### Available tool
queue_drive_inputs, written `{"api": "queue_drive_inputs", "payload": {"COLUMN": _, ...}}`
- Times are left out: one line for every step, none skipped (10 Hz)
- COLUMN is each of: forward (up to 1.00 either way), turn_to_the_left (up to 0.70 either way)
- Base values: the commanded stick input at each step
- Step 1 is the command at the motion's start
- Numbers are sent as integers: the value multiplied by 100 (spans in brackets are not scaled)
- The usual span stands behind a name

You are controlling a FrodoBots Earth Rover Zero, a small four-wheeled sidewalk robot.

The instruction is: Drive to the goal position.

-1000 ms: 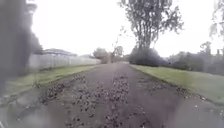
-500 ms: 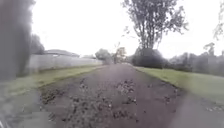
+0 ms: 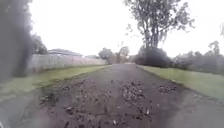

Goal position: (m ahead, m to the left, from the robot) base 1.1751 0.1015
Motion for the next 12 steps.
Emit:
{"api": "queue_drive_inputs", "payload": {"forward": 85, "turn_to_the_left": 0}}
{"api": "queue_drive_inputs", "payload": {"forward": 85, "turn_to_the_left": 0}}
{"api": "queue_drive_inputs", "payload": {"forward": 85, "turn_to_the_left": 0}}
{"api": "queue_drive_inputs", "payload": {"forward": 85, "turn_to_the_left": 0}}
{"api": "queue_drive_inputs", "payload": {"forward": 85, "turn_to_the_left": 0}}
{"api": "queue_drive_inputs", "payload": {"forward": 85, "turn_to_the_left": 0}}
{"api": "queue_drive_inputs", "payload": {"forward": 85, "turn_to_the_left": 0}}
{"api": "queue_drive_inputs", "payload": {"forward": 85, "turn_to_the_left": 0}}
{"api": "queue_drive_inputs", "payload": {"forward": 85, "turn_to_the_left": 0}}
{"api": "queue_drive_inputs", "payload": {"forward": 85, "turn_to_the_left": 0}}
{"api": "queue_drive_inputs", "payload": {"forward": 85, "turn_to_the_left": -2}}
{"api": "queue_drive_inputs", "payload": {"forward": 85, "turn_to_the_left": -7}}
